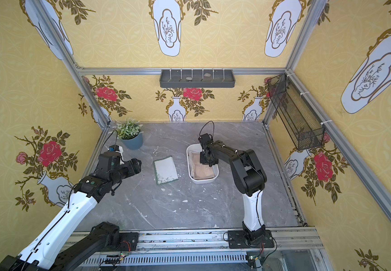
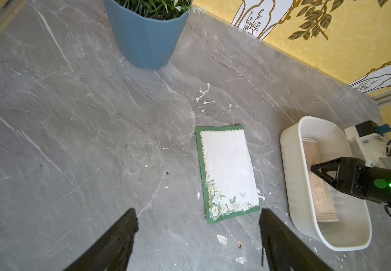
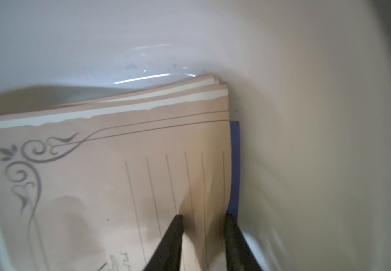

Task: Take out the stationery paper from the storage box
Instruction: Pick up the stationery paper from the storage box.

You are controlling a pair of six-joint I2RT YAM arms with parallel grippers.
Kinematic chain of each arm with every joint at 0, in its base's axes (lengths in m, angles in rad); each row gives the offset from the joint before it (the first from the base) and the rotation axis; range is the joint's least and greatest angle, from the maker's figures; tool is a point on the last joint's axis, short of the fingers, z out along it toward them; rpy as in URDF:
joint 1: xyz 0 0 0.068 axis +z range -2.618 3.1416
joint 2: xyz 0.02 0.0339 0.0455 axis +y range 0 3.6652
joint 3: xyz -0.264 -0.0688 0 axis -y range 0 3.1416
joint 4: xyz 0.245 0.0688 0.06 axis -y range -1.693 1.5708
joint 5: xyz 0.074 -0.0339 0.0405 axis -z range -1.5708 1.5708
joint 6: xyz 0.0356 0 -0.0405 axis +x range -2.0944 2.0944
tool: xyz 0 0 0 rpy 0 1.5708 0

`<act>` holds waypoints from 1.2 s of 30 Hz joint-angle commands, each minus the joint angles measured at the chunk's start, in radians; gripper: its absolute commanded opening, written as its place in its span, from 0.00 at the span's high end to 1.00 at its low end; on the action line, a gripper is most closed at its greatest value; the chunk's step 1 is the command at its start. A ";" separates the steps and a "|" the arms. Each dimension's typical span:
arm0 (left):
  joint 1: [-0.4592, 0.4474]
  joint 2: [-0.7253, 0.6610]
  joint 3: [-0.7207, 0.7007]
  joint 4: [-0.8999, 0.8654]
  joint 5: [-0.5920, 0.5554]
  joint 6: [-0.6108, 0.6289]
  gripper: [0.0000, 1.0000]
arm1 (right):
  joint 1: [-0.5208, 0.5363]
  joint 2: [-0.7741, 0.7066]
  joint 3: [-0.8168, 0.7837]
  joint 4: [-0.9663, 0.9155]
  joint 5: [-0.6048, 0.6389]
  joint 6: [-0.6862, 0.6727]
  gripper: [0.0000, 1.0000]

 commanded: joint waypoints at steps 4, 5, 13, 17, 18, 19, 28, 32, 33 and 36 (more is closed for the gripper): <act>0.000 0.017 0.003 0.024 0.011 0.007 0.16 | 0.007 0.000 0.007 -0.026 -0.003 0.007 0.88; 0.001 0.026 0.003 0.031 0.020 0.008 0.16 | 0.011 -0.002 0.013 -0.034 0.004 0.006 0.89; 0.001 0.130 0.026 0.126 0.148 0.002 0.16 | 0.047 -0.080 0.075 -0.112 0.078 0.011 0.89; 0.000 0.177 0.041 0.179 0.209 -0.005 0.16 | 0.047 -0.134 0.073 -0.123 0.091 0.017 0.89; 0.000 0.190 0.045 0.192 0.228 -0.006 0.16 | 0.047 -0.146 0.071 -0.128 0.095 0.016 0.90; 0.001 0.203 0.049 0.201 0.245 -0.007 0.16 | 0.047 -0.158 0.071 -0.133 0.102 0.017 0.90; -0.003 0.286 0.041 0.349 0.415 -0.061 0.16 | 0.033 -0.258 0.041 -0.143 0.139 0.019 0.92; -0.019 0.321 0.013 0.480 0.495 -0.101 0.16 | 0.004 -0.303 0.012 -0.123 0.104 0.023 0.93; -0.021 0.339 0.007 0.519 0.530 -0.116 0.15 | -0.005 -0.316 0.006 -0.120 0.097 0.024 0.93; -0.029 0.398 0.012 0.631 0.649 -0.156 0.15 | -0.032 -0.359 -0.012 -0.114 0.070 0.026 0.93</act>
